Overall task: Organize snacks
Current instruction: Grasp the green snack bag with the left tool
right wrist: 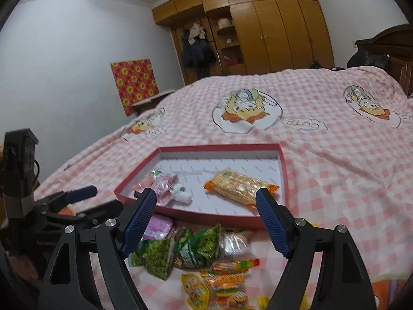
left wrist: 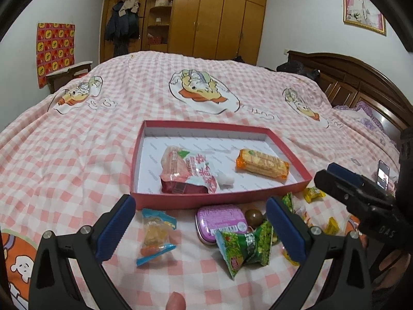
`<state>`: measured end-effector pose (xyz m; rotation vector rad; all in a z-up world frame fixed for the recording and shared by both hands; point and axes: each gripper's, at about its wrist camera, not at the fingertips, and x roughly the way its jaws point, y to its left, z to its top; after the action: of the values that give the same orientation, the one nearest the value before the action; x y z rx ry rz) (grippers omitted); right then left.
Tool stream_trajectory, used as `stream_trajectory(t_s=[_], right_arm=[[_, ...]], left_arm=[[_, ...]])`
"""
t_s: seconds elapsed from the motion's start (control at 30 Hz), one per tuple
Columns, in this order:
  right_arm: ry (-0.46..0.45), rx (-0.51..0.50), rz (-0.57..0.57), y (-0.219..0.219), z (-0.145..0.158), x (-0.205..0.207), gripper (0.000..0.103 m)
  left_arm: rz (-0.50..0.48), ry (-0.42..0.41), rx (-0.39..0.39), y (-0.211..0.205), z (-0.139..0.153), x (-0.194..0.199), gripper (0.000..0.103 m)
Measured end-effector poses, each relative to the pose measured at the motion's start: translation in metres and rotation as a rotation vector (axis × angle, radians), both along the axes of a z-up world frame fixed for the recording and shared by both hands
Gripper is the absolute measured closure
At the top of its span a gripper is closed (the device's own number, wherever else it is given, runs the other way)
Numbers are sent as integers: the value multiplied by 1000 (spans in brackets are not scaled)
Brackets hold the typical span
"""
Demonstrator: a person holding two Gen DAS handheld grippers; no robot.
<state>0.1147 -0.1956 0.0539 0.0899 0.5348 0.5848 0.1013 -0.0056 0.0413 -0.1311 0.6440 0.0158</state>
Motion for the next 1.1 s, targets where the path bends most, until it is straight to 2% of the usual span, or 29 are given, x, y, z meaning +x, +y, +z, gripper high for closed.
stream_trajectory(t_s=[0.27,0.43,0.57,0.63,0.67,0.73,0.77,0.8,0.83,0.87,0.9,0.93,1.1], right_arm=[[80,-23,-39,-17,-15,-2,22],[105,-26,-61,-28,-21,-10,22],[126,-26,-61,-33,-27,-17,23],[126,-36,-47,-32,-29,-23,31],[125,-45,-35,-30,-29,-26,35],[117,-74,-12,-24,-30,-35,51],[111,-89,-1,-21,-30,-38,54],[109,-99,7,-18,-31,-41,61],[110,-122,16,-13,-32,-44,73],[111,-136,21,-10,-33,-44,78],[110,-149,31,-7,-34,-45,80],[113,-164,46,-3,-36,-45,80],[128,-217,100,13,-48,-46,80]], left_arm=[[-33,62,-29,-6,-11,0,0],[-42,132,-91,-18,-22,1,1],[-27,158,-53,-33,-30,2,2],[-26,182,-48,-37,-36,3,5],[-25,197,-50,-39,-40,4,8],[-24,222,-59,-40,-47,5,15],[-24,232,-63,-38,-50,5,20],[-20,244,-63,-38,-54,6,29],[-14,251,-65,-37,-56,6,32],[-17,246,-77,-35,-56,5,39],[-18,241,-86,-34,-56,3,53],[-16,237,-89,-34,-55,2,58],[15,225,-70,-34,-53,-7,62]])
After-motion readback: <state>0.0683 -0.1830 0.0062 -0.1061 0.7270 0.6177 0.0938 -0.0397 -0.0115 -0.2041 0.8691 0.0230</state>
